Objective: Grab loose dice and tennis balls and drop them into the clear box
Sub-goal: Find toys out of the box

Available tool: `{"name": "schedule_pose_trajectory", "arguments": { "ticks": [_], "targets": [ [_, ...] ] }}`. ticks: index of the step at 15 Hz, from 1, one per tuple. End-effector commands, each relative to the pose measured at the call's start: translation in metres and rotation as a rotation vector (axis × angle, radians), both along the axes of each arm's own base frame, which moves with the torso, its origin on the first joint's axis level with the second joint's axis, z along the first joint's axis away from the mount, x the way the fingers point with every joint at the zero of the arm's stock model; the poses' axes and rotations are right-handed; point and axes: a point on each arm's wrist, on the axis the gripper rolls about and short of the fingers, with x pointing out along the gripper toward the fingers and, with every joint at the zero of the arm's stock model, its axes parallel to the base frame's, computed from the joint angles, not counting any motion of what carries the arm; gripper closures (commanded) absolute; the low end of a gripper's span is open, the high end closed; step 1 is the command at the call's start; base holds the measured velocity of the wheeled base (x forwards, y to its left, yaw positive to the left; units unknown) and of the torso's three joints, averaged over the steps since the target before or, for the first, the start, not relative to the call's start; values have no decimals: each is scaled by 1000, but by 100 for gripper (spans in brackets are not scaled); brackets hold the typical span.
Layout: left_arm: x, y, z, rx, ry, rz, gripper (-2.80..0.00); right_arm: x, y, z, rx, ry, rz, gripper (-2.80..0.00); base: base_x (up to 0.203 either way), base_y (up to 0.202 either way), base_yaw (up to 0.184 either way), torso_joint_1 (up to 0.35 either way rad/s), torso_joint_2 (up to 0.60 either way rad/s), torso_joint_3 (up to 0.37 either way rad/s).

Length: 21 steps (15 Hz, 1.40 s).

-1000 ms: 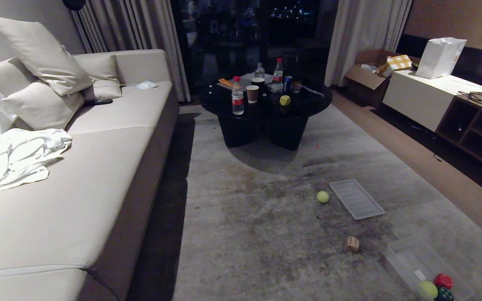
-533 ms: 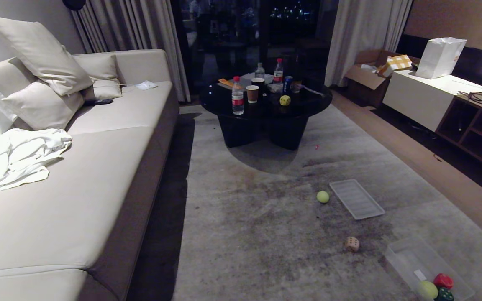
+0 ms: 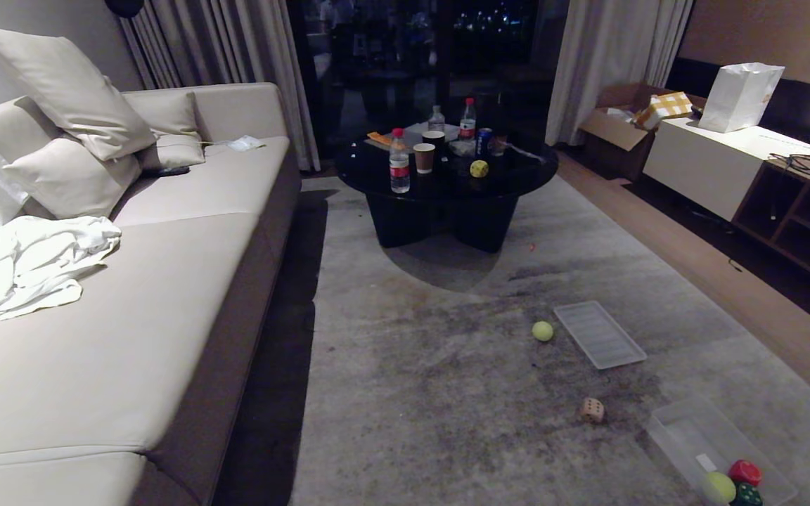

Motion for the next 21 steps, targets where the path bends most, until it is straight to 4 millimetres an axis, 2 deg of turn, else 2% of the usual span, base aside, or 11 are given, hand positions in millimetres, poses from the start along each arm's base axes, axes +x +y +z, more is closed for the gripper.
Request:
{"name": "schedule_pose_trajectory", "arguments": {
  "ticks": [1,21],
  "targets": [
    [0,0,0,0,3,0,0,0,0,-1,0,4,1,0,0,0,0,0,0,0],
    [0,0,0,27,2,-20,0,0,0,-1,-1,6,0,0,0,0,0,0,0,0]
  ]
}}
